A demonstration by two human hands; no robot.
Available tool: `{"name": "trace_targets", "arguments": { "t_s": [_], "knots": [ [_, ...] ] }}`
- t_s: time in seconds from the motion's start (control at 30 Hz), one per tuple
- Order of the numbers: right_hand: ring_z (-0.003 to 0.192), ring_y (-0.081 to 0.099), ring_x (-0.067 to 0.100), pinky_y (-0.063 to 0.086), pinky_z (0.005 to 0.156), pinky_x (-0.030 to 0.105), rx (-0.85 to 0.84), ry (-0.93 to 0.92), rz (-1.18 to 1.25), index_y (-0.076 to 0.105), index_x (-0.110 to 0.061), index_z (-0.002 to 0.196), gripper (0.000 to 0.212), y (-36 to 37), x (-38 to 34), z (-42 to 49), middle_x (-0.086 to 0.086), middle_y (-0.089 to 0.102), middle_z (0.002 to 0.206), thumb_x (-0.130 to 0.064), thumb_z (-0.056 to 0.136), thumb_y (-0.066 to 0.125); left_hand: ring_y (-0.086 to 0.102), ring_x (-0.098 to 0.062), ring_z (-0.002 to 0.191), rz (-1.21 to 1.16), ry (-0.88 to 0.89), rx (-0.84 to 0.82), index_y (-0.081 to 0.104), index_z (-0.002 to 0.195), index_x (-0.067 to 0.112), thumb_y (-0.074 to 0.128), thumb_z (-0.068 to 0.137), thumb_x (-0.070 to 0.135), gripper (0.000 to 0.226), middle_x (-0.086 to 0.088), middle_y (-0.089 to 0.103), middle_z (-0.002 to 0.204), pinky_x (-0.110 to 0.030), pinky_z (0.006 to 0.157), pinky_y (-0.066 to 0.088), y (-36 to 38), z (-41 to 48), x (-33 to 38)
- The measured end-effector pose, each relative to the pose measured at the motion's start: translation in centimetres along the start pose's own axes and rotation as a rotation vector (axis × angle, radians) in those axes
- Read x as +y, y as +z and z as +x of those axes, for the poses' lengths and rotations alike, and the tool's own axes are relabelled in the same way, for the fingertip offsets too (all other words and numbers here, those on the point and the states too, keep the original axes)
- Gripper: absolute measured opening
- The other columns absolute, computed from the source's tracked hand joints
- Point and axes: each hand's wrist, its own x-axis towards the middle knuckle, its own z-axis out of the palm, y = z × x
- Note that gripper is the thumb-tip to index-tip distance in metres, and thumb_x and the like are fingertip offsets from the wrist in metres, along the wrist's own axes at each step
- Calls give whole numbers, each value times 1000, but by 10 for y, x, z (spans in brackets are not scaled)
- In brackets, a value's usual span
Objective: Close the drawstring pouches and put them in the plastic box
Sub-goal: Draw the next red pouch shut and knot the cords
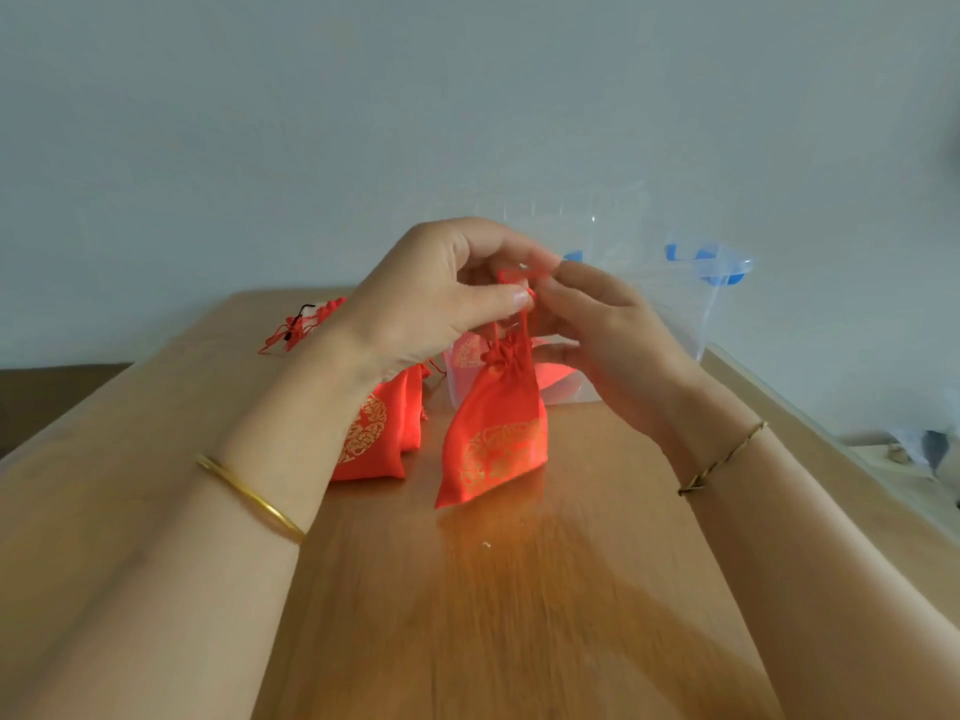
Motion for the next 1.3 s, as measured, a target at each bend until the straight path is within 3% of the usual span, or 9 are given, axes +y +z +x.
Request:
{"name": "trace_targets", "arguments": {
  "t_s": [0.1,0.2,0.37,0.47,0.63,0.83,0.97,1.13,1.3],
  "knots": [
    [64,63,15,47,63,25,-61,67,88,60,-11,85,22,3,1,-1,3,64,72,-10,96,41,56,-10,69,306,179,108,67,101,24,61,81,-2,34,11,59,77,-14,65,44,3,3,-4],
    [61,64,14,48,65,26,-104,117,221,61,-7,85,21,-1,1,-1,6,65,72,-8,94,43,57,-3,76,449,295,179,68,105,22,60,79,2,34,14,59,79,-16,72,45,3,4,-9],
    [74,61,14,45,73,27,-156,161,175,63,-10,90,17,-5,3,-2,4,65,86,-14,93,47,61,-1,75,433,302,202,68,109,19,62,77,8,35,14,64,78,-20,78,48,4,5,-14],
    [73,60,16,43,70,29,-32,153,180,58,-12,77,22,-5,1,0,4,63,81,-14,94,44,59,11,73,404,243,234,71,102,16,67,78,7,26,16,64,78,-7,75,43,5,6,-17],
    [66,59,12,44,60,23,155,32,52,53,-14,69,28,-8,1,1,0,63,73,-20,95,46,63,0,63,274,44,166,70,92,18,61,87,11,13,6,68,74,-13,66,49,-4,5,-19],
    [54,56,10,43,50,19,142,114,556,47,-15,57,34,-9,2,2,1,64,73,-20,90,52,60,-9,69,144,-222,86,61,66,14,43,97,23,37,-5,69,80,-20,61,45,-12,1,-24],
    [47,54,9,42,43,17,67,187,893,46,-17,50,38,-12,5,3,1,63,63,-21,88,47,66,-11,69,-250,-345,167,42,45,13,40,93,14,48,0,72,72,-24,63,46,-8,2,-25],
    [36,33,8,29,39,15,208,276,588,38,-18,61,33,-22,14,6,-5,42,44,-22,94,45,70,-19,73,-729,-285,123,39,40,19,30,97,14,58,-8,70,67,-22,69,54,-4,2,-22],
    [37,43,9,37,40,16,180,206,534,43,-15,63,33,-17,8,4,-1,53,49,-23,95,46,63,-12,59,-544,-326,92,48,66,13,38,98,22,35,2,60,55,-24,66,45,2,2,-22]
  ]
}}
